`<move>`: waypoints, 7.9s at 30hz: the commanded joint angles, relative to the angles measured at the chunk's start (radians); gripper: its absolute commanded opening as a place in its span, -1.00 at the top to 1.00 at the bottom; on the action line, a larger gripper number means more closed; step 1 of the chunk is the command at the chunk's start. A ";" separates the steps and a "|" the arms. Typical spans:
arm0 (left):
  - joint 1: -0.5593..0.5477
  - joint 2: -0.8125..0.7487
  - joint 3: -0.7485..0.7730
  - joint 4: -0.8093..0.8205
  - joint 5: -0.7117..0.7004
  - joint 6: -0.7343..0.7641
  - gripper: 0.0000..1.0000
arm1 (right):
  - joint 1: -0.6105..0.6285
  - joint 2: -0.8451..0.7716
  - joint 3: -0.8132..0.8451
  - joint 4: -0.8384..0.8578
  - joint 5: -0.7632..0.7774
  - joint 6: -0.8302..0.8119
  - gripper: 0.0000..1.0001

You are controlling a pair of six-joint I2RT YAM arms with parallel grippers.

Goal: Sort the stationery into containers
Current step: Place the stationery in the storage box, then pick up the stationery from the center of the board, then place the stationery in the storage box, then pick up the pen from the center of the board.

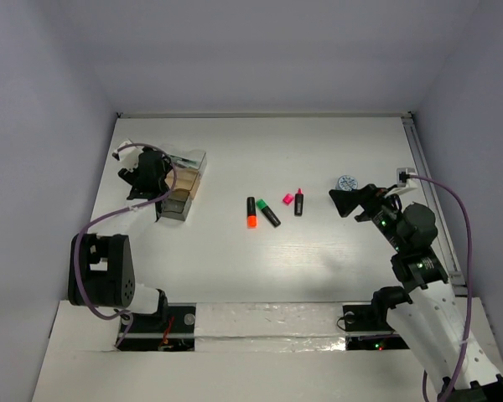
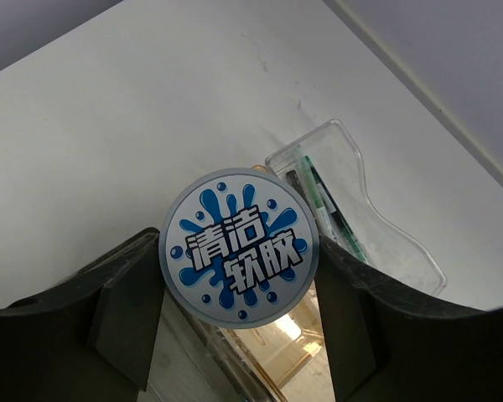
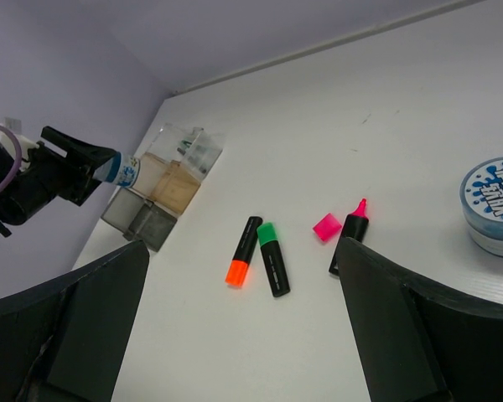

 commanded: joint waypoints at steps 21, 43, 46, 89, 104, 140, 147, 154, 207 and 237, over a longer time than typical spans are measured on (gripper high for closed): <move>0.000 0.091 0.099 0.093 0.026 0.007 0.49 | 0.006 0.036 0.024 0.044 -0.045 -0.021 -1.00; -0.052 -0.005 0.102 0.067 0.041 -0.010 -0.54 | 0.006 0.080 0.052 -0.038 0.082 -0.063 -1.00; -0.155 -0.143 0.099 0.063 0.052 0.012 -0.54 | 0.006 0.117 0.062 -0.064 0.166 -0.064 -1.00; -0.393 -1.260 -0.054 -0.556 0.426 0.245 -0.98 | 0.006 0.993 0.460 -0.153 0.631 -0.135 -0.42; -0.402 -1.271 -0.057 -0.559 0.429 0.246 -0.98 | 0.006 1.038 0.489 -0.183 0.605 -0.158 -0.71; -0.391 -1.248 -0.051 -0.581 0.368 0.233 -0.98 | 0.654 1.611 1.433 0.050 0.124 -0.307 -0.02; -0.391 -1.249 -0.056 -0.573 0.389 0.240 -0.98 | 0.674 1.785 1.660 -0.039 0.180 -0.382 -0.04; -0.391 -1.251 -0.057 -0.570 0.400 0.240 -0.98 | 0.674 1.917 1.802 -0.102 0.216 -0.393 -0.04; -0.373 -0.929 -0.094 -0.486 0.650 0.139 -0.79 | 0.640 1.300 1.037 0.035 0.597 -0.442 -0.66; -0.735 0.074 0.019 -0.225 0.110 0.045 -0.59 | 0.494 0.196 0.067 -0.027 0.707 -0.170 -1.00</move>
